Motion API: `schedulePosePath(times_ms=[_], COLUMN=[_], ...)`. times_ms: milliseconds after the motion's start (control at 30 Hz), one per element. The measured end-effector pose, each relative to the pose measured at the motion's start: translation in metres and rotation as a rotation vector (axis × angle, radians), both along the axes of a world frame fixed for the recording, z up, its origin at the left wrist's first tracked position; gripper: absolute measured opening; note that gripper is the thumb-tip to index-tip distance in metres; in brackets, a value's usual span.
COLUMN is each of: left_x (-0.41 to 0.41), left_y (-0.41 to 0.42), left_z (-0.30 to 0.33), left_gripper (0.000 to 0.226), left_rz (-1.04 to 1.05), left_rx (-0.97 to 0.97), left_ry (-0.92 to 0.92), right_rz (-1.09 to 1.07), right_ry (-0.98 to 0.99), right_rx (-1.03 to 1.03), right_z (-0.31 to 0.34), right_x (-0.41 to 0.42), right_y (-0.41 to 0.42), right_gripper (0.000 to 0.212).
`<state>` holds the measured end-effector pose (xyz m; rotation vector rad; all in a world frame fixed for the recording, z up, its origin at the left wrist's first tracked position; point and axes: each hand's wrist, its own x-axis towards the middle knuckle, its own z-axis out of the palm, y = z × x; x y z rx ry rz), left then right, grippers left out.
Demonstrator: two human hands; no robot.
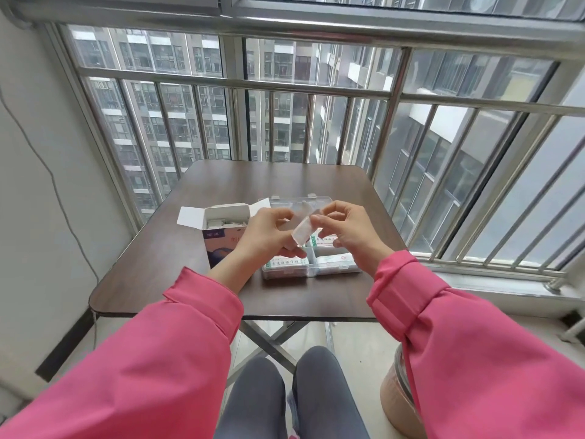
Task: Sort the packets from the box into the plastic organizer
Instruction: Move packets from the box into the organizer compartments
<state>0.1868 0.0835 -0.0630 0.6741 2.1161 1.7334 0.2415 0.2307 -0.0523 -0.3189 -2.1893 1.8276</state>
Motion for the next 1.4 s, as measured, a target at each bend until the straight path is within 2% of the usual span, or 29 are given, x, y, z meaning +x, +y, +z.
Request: schedulePosePath(times_ms=[133,333,467,533,700,800,900,1033,1133,1233,1333,1400], left_x=[-0.001,0.004,0.004,0.003,0.001,0.000,-0.003,-0.009,-0.014,-0.021,-0.027,-0.031], left_y=[0.000,0.004,0.003,0.006,0.023,0.034,0.042,0.055,0.066,0.074,0.085,0.093], left_z=[-0.005,0.000,-0.001,-0.002,-0.008,-0.012,-0.012,-0.016,-0.017,-0.019,-0.019,-0.019], left_gripper=[0.023,0.033,0.032,0.025,0.022,0.030,0.028,0.037,0.032,0.029,0.025,0.023], left_rz=[-0.057,-0.075,-0.144,-0.154,-0.112,-0.022,-0.001,-0.054,0.005,0.082,0.129,0.141], left_rx=[0.005,0.143,0.146,0.181,0.167,0.155,0.118,0.102,0.127,0.046,-0.035,-0.061], left_ry=[-0.025,-0.429,-0.551,-0.517,-0.225,-0.124,-0.069,-0.109,-0.183,-0.096,0.012,0.039], right_rz=[-0.029,-0.045,0.002,0.037,0.064,0.067,0.046,-0.031,-0.042,-0.001,0.009,-0.007], right_ry=[0.024,0.097,0.142,0.138,0.105,0.098,0.063,0.060,0.048,0.028,0.018,-0.009], right_rx=[-0.070,-0.140,-0.229,-0.271,-0.321,-0.360,-0.225,-0.196,-0.184,-0.062,0.099,0.132], right_z=[-0.004,-0.014,-0.017,-0.018,-0.014,-0.014,-0.019,-0.022,-0.021,-0.020,-0.018,-0.020], right_x=[0.002,0.000,0.000,0.001,0.002,0.001,0.000,-0.004,-0.008,-0.014,-0.023,-0.029], right_y=[0.004,0.005,0.010,0.015,0.025,0.032,0.041,0.055,0.063,0.073,0.081,0.087], right_gripper=[0.022,0.017,0.015,0.015,0.027,0.023,0.013,0.018,0.029,0.033,0.021,0.015])
